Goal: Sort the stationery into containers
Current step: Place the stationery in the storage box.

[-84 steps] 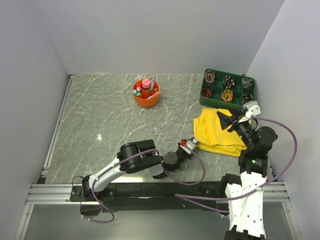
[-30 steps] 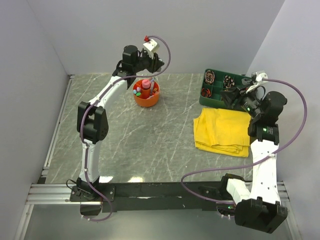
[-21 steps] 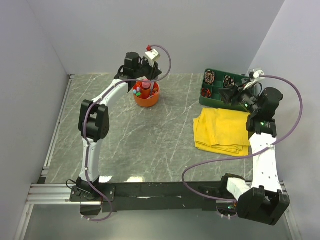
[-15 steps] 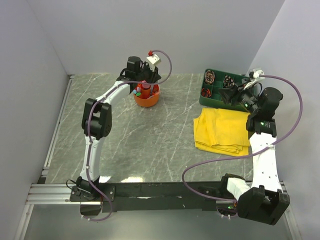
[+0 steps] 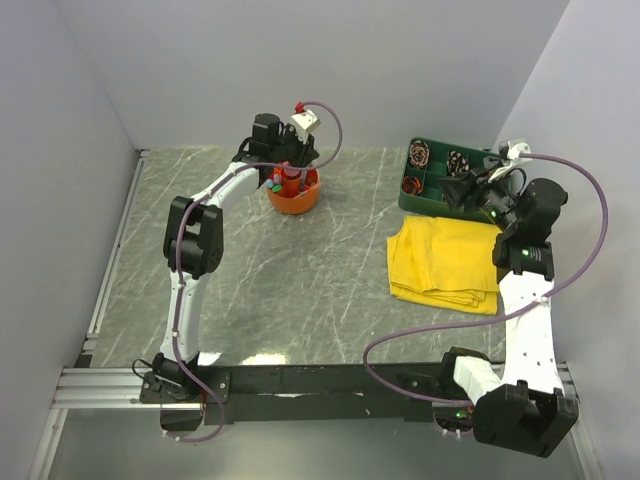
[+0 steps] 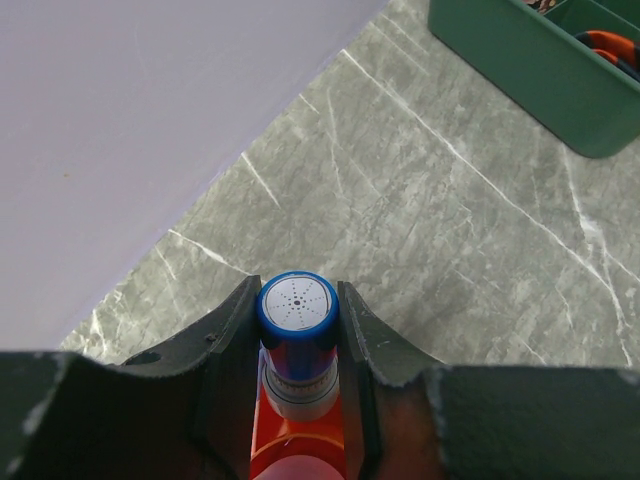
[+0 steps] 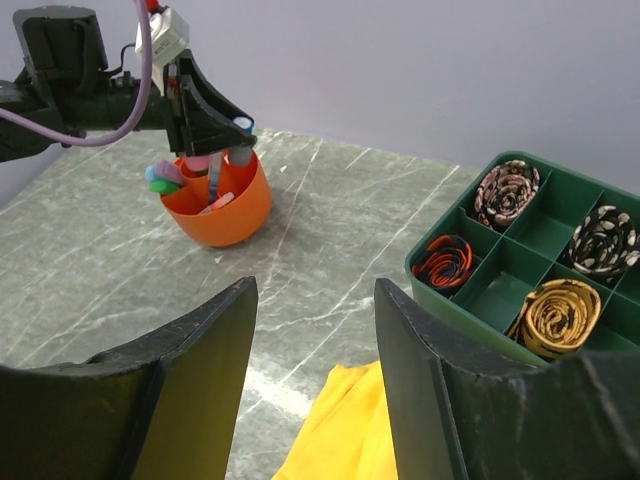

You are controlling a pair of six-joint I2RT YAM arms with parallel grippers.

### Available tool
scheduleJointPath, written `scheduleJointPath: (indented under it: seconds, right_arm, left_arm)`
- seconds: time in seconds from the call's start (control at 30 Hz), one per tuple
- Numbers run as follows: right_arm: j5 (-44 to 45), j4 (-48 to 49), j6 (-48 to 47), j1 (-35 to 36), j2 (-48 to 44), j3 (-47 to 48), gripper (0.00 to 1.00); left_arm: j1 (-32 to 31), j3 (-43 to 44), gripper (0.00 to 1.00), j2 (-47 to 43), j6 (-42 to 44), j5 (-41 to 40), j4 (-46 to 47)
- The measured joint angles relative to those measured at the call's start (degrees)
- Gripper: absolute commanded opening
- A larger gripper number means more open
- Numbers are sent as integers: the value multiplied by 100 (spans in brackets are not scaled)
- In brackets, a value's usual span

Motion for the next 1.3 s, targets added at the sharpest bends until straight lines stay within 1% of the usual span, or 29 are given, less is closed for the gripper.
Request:
scheduleJointPath:
  seconds: [0.07, 0.23, 0.43, 0.6, 0.63, 0.7, 1.03, 1.3]
  right_arm:
    - [9, -37, -24, 0, -35, 0, 59]
    - [15, -94, -48, 0, -155, 0, 59]
    - [17, -101, -59, 0, -291, -24, 59]
    - [17, -103, -59, 0, -409, -168, 59]
    - [17, -105, -59, 0, -426, -192, 59]
    - [20, -109, -57, 0, -457, -227, 59]
    - [55, -203, -70, 0, -750, -385, 59]
    - [125, -295, -107, 0, -874, -393, 59]
  left_arm:
    - [4, -7, 28, -11, 0, -31, -4]
    - [11, -188, 28, -153, -22, -33, 20]
    - [7, -398, 34, -439, -122, -11, 13]
    - [-20, -675, 34, -767, -151, -24, 15]
    - [-28, -734, 32, -820, -151, -35, 37]
    - [-48, -826, 31, -881, -151, -35, 57]
    - [-254, -802, 34, -831, -175, -66, 81]
    - [-282, -695, 34, -592, -227, -323, 79]
